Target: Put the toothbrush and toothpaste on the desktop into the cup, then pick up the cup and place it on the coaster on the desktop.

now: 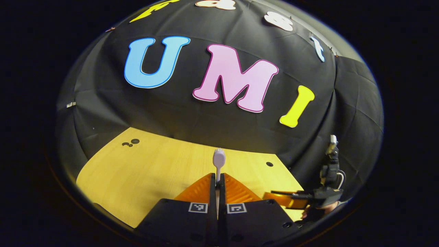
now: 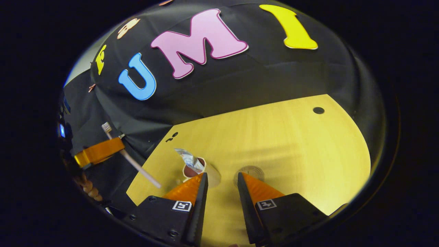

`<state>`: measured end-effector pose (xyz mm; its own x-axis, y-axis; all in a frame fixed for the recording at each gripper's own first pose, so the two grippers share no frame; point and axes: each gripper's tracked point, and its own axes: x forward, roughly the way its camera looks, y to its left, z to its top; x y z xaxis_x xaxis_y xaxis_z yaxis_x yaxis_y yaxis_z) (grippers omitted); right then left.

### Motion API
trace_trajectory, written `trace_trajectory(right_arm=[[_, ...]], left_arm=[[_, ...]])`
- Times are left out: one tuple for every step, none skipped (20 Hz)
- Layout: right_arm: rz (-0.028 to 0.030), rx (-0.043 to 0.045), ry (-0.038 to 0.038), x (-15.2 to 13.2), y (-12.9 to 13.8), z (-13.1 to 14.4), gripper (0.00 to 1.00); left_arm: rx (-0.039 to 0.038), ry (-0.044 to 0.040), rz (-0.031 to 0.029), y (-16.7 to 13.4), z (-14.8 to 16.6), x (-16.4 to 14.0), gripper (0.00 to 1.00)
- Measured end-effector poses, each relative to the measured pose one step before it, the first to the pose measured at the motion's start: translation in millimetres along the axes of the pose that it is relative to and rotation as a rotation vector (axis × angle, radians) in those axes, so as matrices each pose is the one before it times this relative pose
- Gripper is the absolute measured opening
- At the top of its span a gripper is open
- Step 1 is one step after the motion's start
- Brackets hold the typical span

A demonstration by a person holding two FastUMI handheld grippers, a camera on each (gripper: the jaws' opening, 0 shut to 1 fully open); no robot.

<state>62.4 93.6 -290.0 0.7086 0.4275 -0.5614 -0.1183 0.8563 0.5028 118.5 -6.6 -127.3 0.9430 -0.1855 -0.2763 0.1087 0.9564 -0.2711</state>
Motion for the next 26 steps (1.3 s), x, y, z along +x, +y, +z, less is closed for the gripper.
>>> trace_trajectory(right_arm=[[-0.01978,0.01203,0.00303,-10.39,-9.27,-5.53,0.53],[-0.0187,0.01519,0.00237,-9.13,-9.46,-4.62,0.53],[-0.01845,0.01562,0.00556,-6.98,-8.95,-5.94,0.53],[-0.01766,0.01575,0.00897,-6.3,-9.38,-5.02,0.53],[-0.01594,0.01215,0.00934,-4.79,-9.07,-6.16,0.53],[-0.01539,0.01068,0.00169,-4.9,-8.87,-2.4,0.53],[-0.01055,0.0064,-0.00058,-3.73,-6.03,-1.13,0.54],[-0.00653,0.00436,-0.00256,-3.22,-6.43,0.17,0.54],[-0.00759,0.00162,-0.00227,-2.66,-5.46,0.03,0.54],[-0.00376,0.00042,-0.00284,-1.76,-5.64,1.55,0.54],[-0.00501,0.00063,-0.00011,-1.56,-5.53,0.72,0.54],[-0.00438,0.00032,0.00008,-1.29,-5.35,0.88,0.54],[-0.00467,-0.00041,-0.00232,-0.65,-5.59,1.51,0.54],[-0.00647,-0.0013,0.00014,-1.65,-6.33,0.59,0.54],[-0.00449,0.00192,-0.00062,-2.62,-7.04,-0.8,0.54],[-0.00503,0.00232,-0.0019,-2.22,-5.54,0.62,0.54],[-0.00286,0.00304,-0.00175,-1.06,-4.43,0.07,0.53],[-0.00234,0.00621,-0.00094,-1.22,-3.63,0.92,0.53],[-0.00043,0.00861,0.00094,0.2,-2.15,0.92,0.53],[-0.00065,0.00837,-0.00046,-0.44,-1.66,0.79,0.53],[0.00014,0.00563,-0.0006,-0.88,-0.02,0.16,0.53],[-0.00121,0.00122,-0.00092,-0.4,-0.27,0.01,0.53],[0.0003,-0.00291,0.00102,0.71,0.65,-1.14,0.53],[-0.00139,-0.00484,0.00232,-0.59,0.02,-1.74,0.53],[0.00003,-0.00116,0.00292,-0.41,0.69,-1.54,0.53],[-0.0008,0.00266,0.00481,0.17,0.98,-1.6,0.53]], left_arm=[[-0.00534,-0.00376,-0.0011,-0.06,0.49,8.05,0.06],[-0.00559,-0.00564,0.00067,0.28,0.89,7.11,0.06],[-0.00372,-0.00525,0.00088,-0.34,0.37,7.49,0.06],[-0.00046,-0.00786,0.00235,0.0,1.06,7.1,0.06],[0.00173,-0.0071,0.00255,-0.53,0.04,7.21,0.06],[0.00449,-0.00719,0.00646,-0.12,0.28,7.07,0.06],[0.0072,-0.00542,0.01478,1.73,-2.16,6.62,0.06],[0.00891,-0.0028,0.01951,1.95,-1.89,5.97,0.06],[0.00866,-0.00227,0.01824,1.38,-3.63,4.54,0.06],[0.00347,-0.00202,0.01168,0.5,-3.15,3.29,0.06],[-0.00163,0.00238,0.00623,-1.09,-4.75,3.92,0.06],[-0.00151,-0.00002,0.00983,0.34,-4.73,2.78,0.06],[-0.00023,0.00012,0.01254,0.97,-4.77,3.84,0.06],[-0.00049,0.00213,0.01989,2.86,-4.78,2.32,0.06],[-0.00355,0.00403,0.02583,3.67,-6.88,1.93,0.06],[-0.00451,0.00425,0.01779,3.3,-4.84,1.25,0.06],[-0.00702,0.00415,0.01408,1.62,-5.83,1.39,0.06],[-0.00907,0.0088,0.01414,1.38,-4.7,2.16,0.06],[-0.00746,0.01216,0.01377,2.72,-7.21,0.89,0.06],[-0.00544,0.01501,0.00946,2.79,-5.81,0.86,0.06],[-0.00256,0.01448,0.011,3.18,-5.95,1.9,0.06],[0.0011,0.01247,0.00599,2.62,-4.82,1.32,0.06],[0.00227,0.01334,-0.00148,0.68,-3.86,0.98,0.07],[0.00337,0.01251,-0.00257,1.29,-3.99,0.32,0.07],[0.00308,0.00756,-0.00551,-0.25,-2.25,1.78,0.07],[0.00418,0.00614,-0.00315,0.88,-2.05,1.29,0.08]])
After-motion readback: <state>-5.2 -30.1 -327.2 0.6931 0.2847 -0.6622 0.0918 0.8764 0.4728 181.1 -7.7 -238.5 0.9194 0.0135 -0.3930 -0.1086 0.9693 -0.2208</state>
